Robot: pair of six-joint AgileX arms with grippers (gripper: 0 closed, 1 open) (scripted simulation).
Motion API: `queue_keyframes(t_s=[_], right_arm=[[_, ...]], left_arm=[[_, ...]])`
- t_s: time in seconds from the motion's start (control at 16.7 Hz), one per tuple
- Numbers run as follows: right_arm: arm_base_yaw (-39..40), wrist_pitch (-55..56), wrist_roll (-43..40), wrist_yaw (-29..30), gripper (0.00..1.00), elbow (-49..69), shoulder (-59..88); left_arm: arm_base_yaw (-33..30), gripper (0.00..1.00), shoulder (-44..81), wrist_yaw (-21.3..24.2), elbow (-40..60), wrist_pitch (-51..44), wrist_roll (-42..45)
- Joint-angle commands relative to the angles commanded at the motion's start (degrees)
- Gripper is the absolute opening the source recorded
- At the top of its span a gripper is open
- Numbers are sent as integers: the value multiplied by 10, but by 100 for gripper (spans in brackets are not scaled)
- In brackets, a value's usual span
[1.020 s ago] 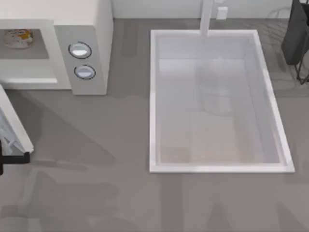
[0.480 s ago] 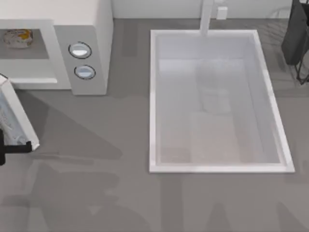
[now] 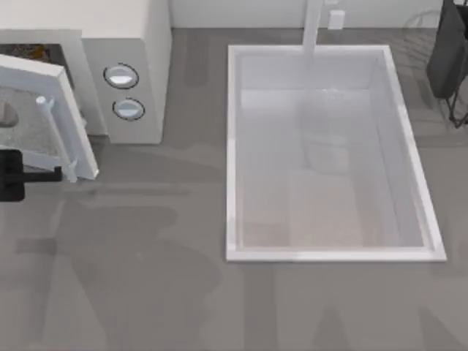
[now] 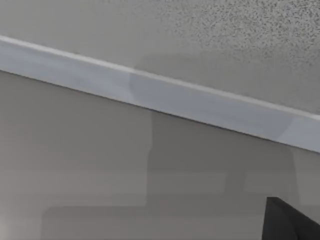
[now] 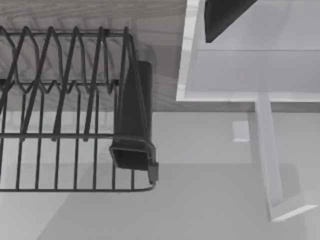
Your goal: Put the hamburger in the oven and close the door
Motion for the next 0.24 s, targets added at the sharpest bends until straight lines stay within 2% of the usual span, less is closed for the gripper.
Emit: queue_keyframes(t_s=[0.24], right_arm=[[0, 0, 0, 0, 100, 0, 0]], left_arm=[[-3, 0, 33, -2, 19, 13, -1]])
